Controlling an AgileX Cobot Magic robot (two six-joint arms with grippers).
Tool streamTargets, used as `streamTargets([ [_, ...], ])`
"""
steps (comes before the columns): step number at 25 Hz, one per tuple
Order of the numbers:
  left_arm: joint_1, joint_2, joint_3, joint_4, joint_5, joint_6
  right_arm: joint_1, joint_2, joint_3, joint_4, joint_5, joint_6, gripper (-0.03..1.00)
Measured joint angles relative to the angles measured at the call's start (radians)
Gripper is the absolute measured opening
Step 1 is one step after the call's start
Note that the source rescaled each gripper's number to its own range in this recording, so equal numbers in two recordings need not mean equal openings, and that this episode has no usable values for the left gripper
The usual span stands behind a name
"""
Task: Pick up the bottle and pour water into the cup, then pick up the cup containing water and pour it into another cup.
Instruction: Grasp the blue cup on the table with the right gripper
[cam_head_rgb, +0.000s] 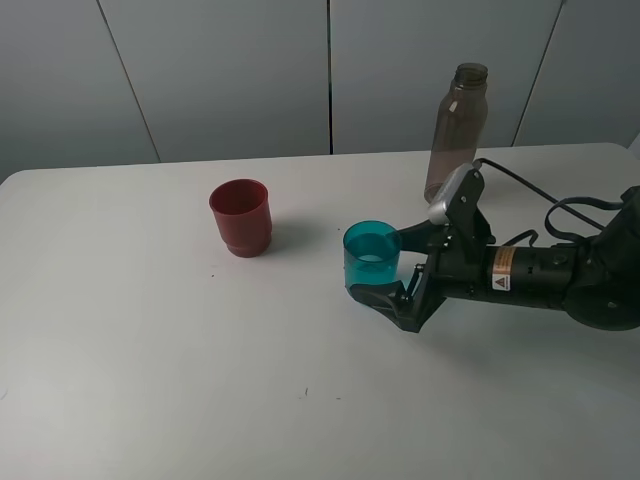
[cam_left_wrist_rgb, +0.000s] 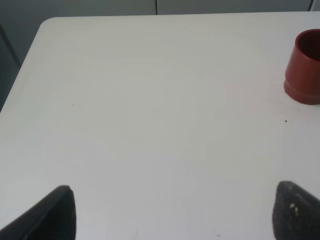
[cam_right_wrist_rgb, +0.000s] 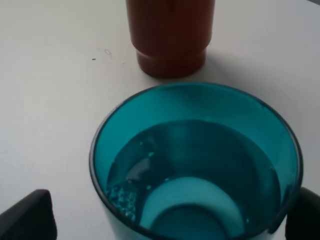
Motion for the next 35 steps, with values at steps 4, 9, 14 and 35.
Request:
streamTargets([
  [4, 0.0, 0.0, 0.0, 0.0, 0.0, -0.002, 0.0, 0.0, -0.012, 0.0, 0.002, 0.003, 0.99],
  [9, 0.0, 0.0, 0.0, 0.0, 0.0, -0.002, 0.0, 0.0, -0.026, 0.0, 0.031, 0.006, 0.99],
  [14, 0.0, 0.0, 0.0, 0.0, 0.0, -0.002, 0.0, 0.0, -0.026, 0.0, 0.039, 0.006, 0.99],
  [35, 0.0, 0.0, 0.0, 0.0, 0.0, -0.002, 0.052, 0.009, -0.099, 0.021, 0.095, 0.002, 0.99],
])
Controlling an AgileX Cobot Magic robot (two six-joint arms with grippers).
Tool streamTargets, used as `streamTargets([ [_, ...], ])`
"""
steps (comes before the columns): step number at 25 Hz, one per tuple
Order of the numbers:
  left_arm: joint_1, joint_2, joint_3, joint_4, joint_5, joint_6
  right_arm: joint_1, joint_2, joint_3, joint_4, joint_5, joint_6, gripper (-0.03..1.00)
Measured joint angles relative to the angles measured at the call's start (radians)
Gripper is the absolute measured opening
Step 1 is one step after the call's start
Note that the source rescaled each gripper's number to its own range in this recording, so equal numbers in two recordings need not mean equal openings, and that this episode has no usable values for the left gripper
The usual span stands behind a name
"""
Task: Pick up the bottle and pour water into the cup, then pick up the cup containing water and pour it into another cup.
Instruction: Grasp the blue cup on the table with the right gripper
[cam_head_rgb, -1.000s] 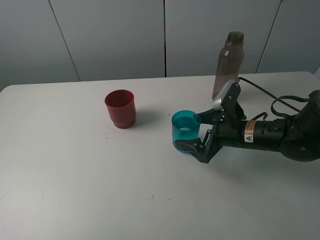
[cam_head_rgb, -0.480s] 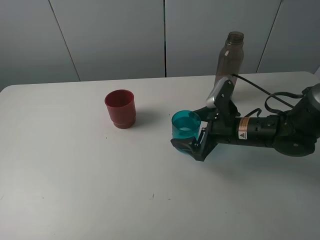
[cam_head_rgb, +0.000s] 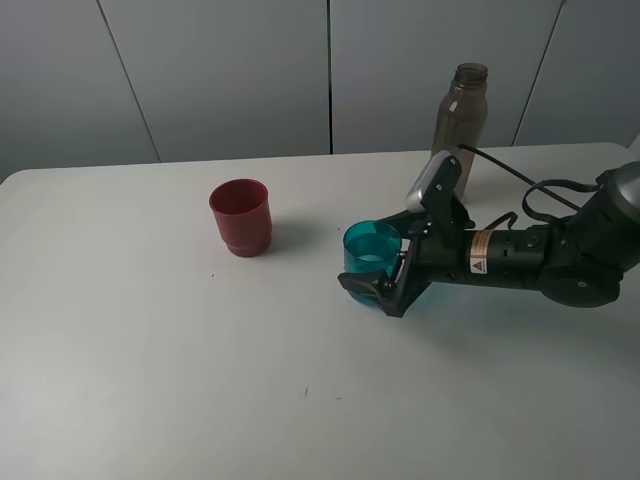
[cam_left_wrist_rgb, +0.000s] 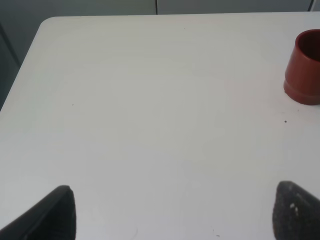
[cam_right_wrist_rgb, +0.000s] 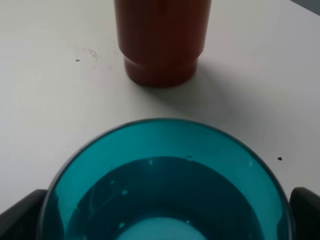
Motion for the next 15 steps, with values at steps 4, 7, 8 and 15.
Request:
streamTargets([
  [4, 0.0, 0.0, 0.0, 0.0, 0.0, 0.0, 0.031, 0.035, -0.025, 0.024, -0.008, -0.002, 0.99],
  [7, 0.0, 0.0, 0.0, 0.0, 0.0, 0.0, 0.049, 0.051, -0.026, 0.062, -0.019, -0.022, 0.99],
  [8, 0.0, 0.0, 0.0, 0.0, 0.0, 0.0, 0.049, 0.052, -0.026, 0.067, -0.019, -0.024, 0.99],
  [15, 0.0, 0.0, 0.0, 0.0, 0.0, 0.0, 0.049, 0.052, -0.027, 0.092, -0.021, -0.028, 0.99],
])
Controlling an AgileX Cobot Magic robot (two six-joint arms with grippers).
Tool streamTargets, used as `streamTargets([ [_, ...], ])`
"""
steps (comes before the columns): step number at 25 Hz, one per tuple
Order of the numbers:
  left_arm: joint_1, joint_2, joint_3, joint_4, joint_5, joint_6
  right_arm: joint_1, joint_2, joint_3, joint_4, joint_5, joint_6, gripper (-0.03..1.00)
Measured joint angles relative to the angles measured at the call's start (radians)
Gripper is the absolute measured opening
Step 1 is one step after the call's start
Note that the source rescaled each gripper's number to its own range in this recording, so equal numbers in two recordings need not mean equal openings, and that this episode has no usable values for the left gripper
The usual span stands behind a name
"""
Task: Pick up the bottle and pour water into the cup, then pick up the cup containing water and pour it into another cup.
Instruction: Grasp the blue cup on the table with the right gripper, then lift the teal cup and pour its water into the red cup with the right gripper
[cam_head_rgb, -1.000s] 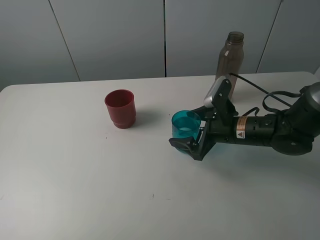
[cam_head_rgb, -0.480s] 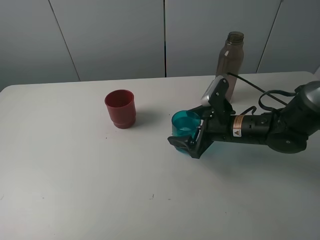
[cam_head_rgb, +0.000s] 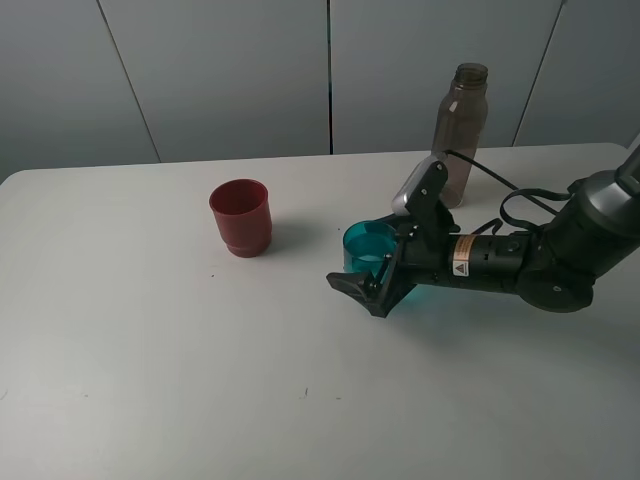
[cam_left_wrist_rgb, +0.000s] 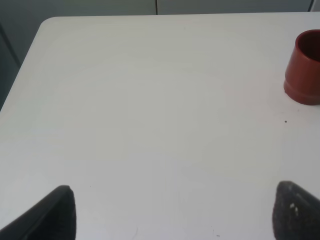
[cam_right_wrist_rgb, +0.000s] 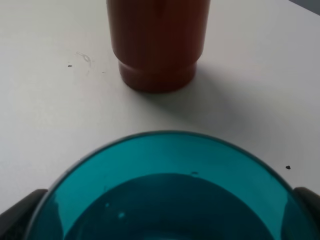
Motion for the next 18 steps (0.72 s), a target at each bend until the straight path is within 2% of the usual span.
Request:
streamTargets([
  [18, 0.0, 0.0, 0.0, 0.0, 0.0, 0.0, 0.0, 0.0, 0.006, 0.019, -0.024, -0.003, 0.99],
])
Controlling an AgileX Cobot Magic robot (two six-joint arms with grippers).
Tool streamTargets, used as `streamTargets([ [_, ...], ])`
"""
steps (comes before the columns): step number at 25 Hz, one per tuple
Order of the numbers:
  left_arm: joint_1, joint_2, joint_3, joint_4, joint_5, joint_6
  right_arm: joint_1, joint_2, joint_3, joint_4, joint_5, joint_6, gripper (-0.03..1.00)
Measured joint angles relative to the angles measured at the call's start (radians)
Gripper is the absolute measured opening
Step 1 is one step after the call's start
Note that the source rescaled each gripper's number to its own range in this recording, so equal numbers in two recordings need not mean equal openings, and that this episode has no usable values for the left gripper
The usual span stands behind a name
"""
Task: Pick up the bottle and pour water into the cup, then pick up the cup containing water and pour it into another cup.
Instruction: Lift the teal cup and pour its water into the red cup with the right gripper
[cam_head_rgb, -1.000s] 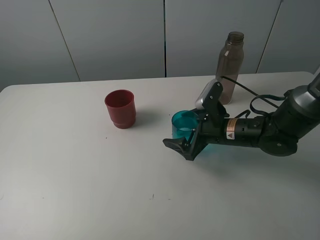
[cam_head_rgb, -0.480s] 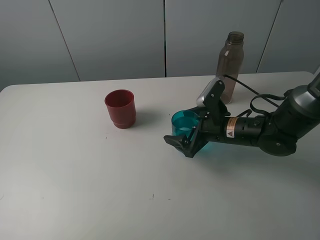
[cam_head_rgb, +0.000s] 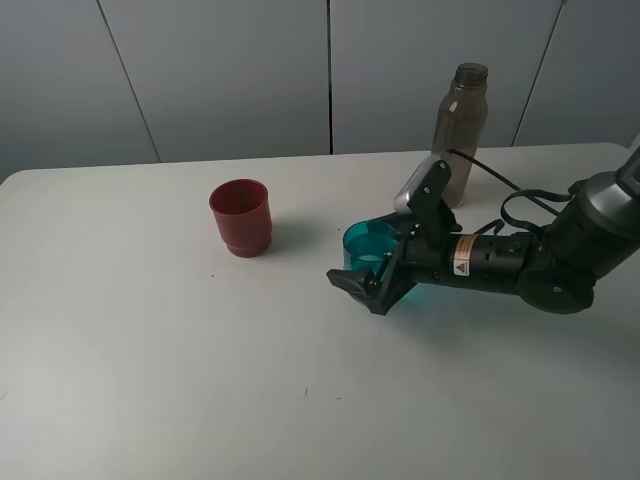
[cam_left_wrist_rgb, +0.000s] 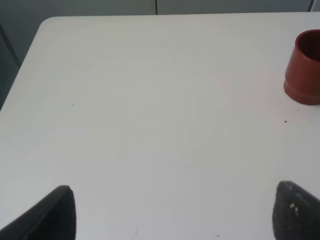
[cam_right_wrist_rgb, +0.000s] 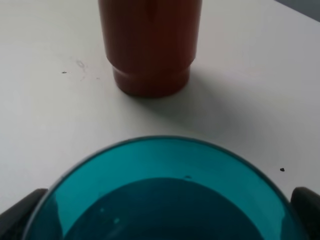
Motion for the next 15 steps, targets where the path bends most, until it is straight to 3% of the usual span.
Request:
streamTargets([
  [10, 0.0, 0.0, 0.0, 0.0, 0.0, 0.0, 0.0, 0.002, 0.015, 0.021, -0.029, -0.007, 0.99],
  [15, 0.0, 0.0, 0.0, 0.0, 0.0, -0.002, 0.0, 0.046, 0.015, 0.041, -0.089, -0.017, 0.99],
])
